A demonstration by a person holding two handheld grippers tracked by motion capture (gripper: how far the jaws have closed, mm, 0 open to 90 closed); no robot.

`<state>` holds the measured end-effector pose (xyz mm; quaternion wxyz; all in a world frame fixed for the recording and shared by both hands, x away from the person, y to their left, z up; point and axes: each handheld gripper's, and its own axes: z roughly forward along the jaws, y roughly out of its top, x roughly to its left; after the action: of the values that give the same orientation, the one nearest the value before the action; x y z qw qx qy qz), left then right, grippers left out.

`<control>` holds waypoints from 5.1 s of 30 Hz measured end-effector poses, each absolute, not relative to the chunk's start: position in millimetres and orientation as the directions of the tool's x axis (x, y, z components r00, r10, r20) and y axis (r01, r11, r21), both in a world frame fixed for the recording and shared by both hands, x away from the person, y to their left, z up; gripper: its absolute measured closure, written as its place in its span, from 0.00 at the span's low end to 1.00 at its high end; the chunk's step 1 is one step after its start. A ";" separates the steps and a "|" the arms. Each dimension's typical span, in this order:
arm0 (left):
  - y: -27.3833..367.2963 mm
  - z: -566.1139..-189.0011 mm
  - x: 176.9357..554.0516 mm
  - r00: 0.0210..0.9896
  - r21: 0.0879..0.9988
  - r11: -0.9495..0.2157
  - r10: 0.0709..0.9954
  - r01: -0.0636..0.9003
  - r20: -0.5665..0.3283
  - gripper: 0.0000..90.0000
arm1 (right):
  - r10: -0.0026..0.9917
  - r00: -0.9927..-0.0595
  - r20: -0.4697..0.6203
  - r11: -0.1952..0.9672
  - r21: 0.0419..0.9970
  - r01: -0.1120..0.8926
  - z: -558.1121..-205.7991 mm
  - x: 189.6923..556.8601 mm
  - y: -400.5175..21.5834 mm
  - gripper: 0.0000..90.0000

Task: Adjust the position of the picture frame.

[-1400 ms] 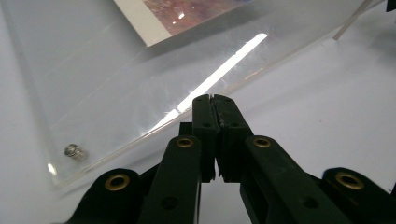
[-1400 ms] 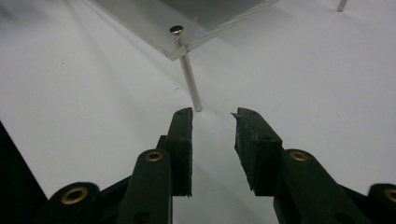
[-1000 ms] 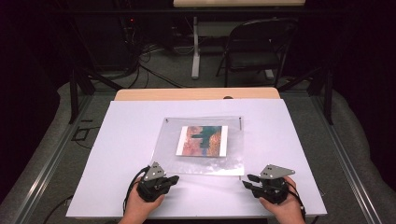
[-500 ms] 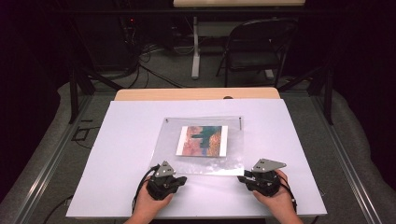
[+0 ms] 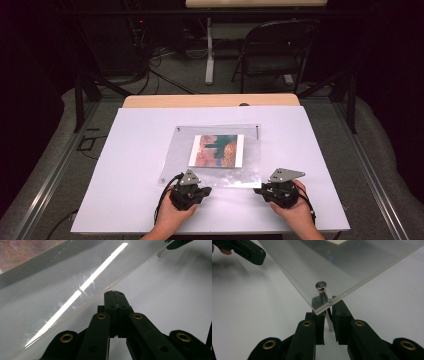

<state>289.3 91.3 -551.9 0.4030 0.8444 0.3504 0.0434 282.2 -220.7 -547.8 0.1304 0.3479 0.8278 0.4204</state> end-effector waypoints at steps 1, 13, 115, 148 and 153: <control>91.1 -552.0 290.3 0.753 0.706 -0.437 0.625 0.558 -0.209 1.00 | 0.685 -0.725 0.068 0.411 0.786 0.462 -547.2 281.7 -220.0 0.91; 95.8 -551.0 296.6 0.741 0.688 -0.444 0.638 0.575 -0.207 1.00 | 0.675 -0.737 0.048 0.419 0.797 0.436 -543.8 278.2 -215.6 0.93; 106.3 -553.3 268.9 0.729 0.721 -0.378 0.636 0.580 -0.253 0.67 | 0.822 -0.569 -0.002 0.339 0.805 0.487 -551.1 408.2 -207.5 0.74; 82.4 -560.5 281.3 0.708 0.733 -0.368 0.673 0.572 -0.216 0.95 | 0.820 -0.571 0.026 0.323 0.803 0.501 -561.7 417.1 -205.4 0.95; 86.4 -557.1 281.5 0.711 0.735 -0.362 0.665 0.573 -0.227 0.95 | 0.813 -0.582 0.031 0.326 0.803 0.499 -559.2 415.1 -205.8 0.95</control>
<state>281.5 86.4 -557.1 0.4217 0.8233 0.3760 0.0548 415.1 -205.8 -559.2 0.1932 0.4145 0.7911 0.4062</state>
